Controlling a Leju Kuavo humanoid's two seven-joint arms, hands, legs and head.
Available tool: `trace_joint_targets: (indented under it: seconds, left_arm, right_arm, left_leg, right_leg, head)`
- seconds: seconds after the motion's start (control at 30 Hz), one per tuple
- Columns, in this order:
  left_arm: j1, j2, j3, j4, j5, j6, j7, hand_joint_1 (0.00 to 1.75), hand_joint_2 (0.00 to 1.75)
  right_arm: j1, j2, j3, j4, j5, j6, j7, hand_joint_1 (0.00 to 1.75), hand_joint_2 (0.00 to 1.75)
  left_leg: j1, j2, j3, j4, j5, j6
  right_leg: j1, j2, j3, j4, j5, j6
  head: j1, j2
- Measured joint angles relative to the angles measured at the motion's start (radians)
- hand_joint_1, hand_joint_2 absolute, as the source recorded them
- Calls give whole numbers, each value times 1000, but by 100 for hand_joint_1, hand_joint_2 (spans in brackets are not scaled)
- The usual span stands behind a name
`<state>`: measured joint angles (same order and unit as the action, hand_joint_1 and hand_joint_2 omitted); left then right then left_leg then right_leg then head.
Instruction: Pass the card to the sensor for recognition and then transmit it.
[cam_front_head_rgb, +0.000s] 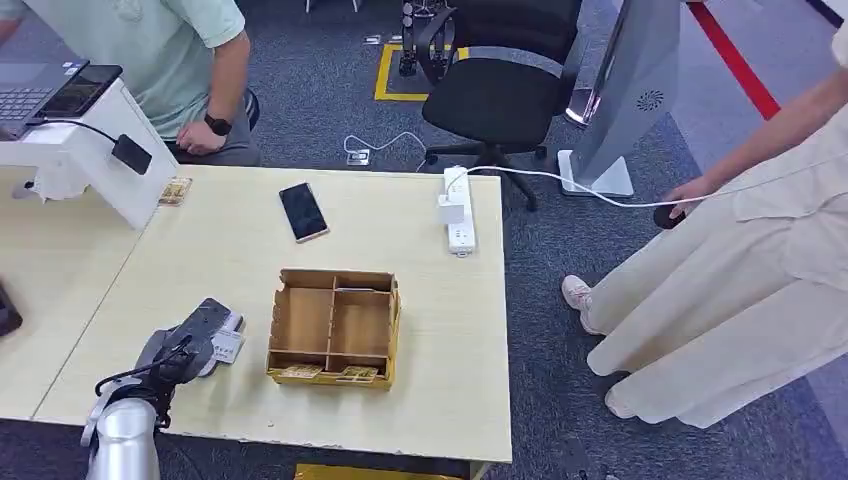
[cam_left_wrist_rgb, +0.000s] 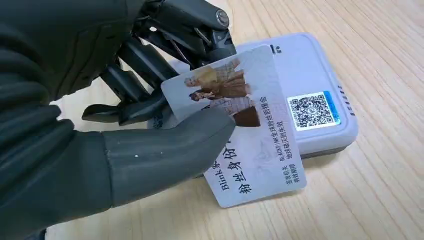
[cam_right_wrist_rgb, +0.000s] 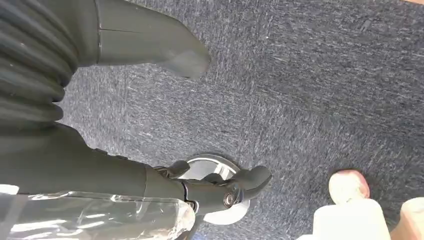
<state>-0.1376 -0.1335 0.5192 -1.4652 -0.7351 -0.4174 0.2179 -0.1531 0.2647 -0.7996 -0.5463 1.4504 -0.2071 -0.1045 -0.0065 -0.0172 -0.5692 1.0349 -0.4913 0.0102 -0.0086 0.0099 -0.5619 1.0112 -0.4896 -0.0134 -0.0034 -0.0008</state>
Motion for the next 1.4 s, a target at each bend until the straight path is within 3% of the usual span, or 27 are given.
trace_joint_targets:
  seconds: [0.2,0.43,0.83,0.93,1.1,1.27,1.4]
  left_arm:
    - [-2,0,0,-2,53,7,-34,175,175]
    - [-1,-6,-1,-82,263,45,-84,175,175]
    - [-4,-21,-24,-177,291,91,-99,175,175]
    - [-13,-24,-57,-219,222,134,-122,175,175]
    - [-51,-27,-117,-278,58,179,-112,175,175]
    - [-112,-58,-169,-301,-120,249,-114,175,175]
    - [-193,-103,-213,-299,-361,379,-114,175,175]
  right_arm:
    - [1,-2,0,3,-16,-4,0,0,175]
    - [7,-7,-1,4,-29,-6,0,0,175]
    - [17,-8,-2,-2,-29,-4,0,0,175]
    - [25,-8,-3,-15,-29,0,0,0,175]
    - [38,0,-16,-50,-17,19,3,0,175]
    - [44,11,-30,-72,13,37,-10,0,175]
    - [41,11,-30,-52,27,13,-26,0,175]
  left_leg:
    - [0,0,0,0,0,-1]
    - [0,0,-1,0,0,0]
    - [0,1,0,0,0,0]
    - [0,0,-1,0,0,0]
    - [0,0,-1,0,0,0]
    - [0,0,-1,1,0,0]
    - [0,0,-1,1,1,0]
  right_leg:
    - [0,0,0,0,0,0]
    - [0,1,-1,0,0,0]
    - [0,1,-1,0,0,0]
    - [0,1,-1,0,0,0]
    - [0,1,-1,0,1,0]
    - [0,0,-1,0,1,1]
    - [0,1,-1,0,2,2]
  head:
    - [0,0]
    - [0,0]
    - [0,0]
    - [0,0]
    - [0,0]
    - [0,0]
    - [0,0]
